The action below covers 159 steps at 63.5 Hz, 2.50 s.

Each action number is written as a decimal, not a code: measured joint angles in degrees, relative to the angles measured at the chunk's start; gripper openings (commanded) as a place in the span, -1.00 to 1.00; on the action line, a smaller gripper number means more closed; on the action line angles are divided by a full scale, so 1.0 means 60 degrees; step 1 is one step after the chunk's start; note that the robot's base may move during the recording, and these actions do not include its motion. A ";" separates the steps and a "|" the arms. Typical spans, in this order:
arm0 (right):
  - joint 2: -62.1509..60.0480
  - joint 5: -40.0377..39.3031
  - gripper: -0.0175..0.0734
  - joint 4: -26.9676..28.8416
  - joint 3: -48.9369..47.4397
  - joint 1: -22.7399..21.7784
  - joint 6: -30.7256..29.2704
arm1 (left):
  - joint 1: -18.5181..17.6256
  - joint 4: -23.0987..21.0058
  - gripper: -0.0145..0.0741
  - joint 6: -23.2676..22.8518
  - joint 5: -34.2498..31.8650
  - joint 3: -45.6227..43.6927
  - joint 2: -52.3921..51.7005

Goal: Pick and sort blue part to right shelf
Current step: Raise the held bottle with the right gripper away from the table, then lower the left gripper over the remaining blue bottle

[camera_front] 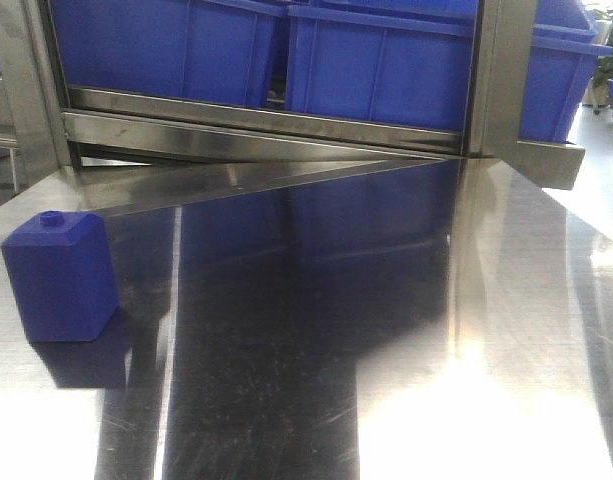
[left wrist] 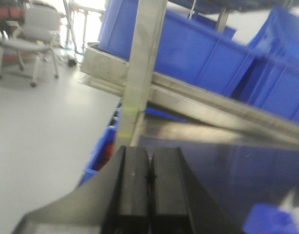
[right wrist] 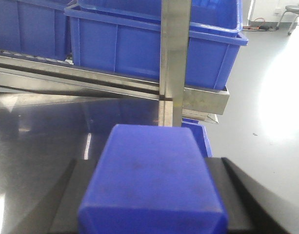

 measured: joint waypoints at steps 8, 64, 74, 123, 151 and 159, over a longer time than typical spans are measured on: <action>0.0000 0.0000 0.31 0.0000 0.0000 0.0000 0.0000 | 0.0000 0.0070 -0.37 -0.0346 0.0610 -0.0977 0.0695; 0.0000 0.0000 0.31 0.0000 0.0000 0.0000 0.0000 | -0.3629 0.1323 0.87 -0.0456 0.1714 -0.4668 0.7835; 0.0000 0.0000 0.31 0.0000 0.0000 0.0000 0.0000 | -0.4419 0.1345 0.87 -0.0618 0.2783 -0.5980 0.9565; 0.0000 0.0000 0.31 0.0000 0.0000 0.0000 0.0000 | -0.5217 0.1533 0.87 -0.3589 0.9238 -1.1388 1.5126; 0.0000 0.0000 0.31 0.0000 0.0000 0.0000 0.0000 | -0.5232 0.1533 0.87 -0.3603 0.9822 -1.1553 1.6439; 0.0000 0.0000 0.31 0.0000 0.0000 0.0000 0.0000 | -0.5232 0.1533 0.87 -0.3609 0.9715 -1.1553 1.6653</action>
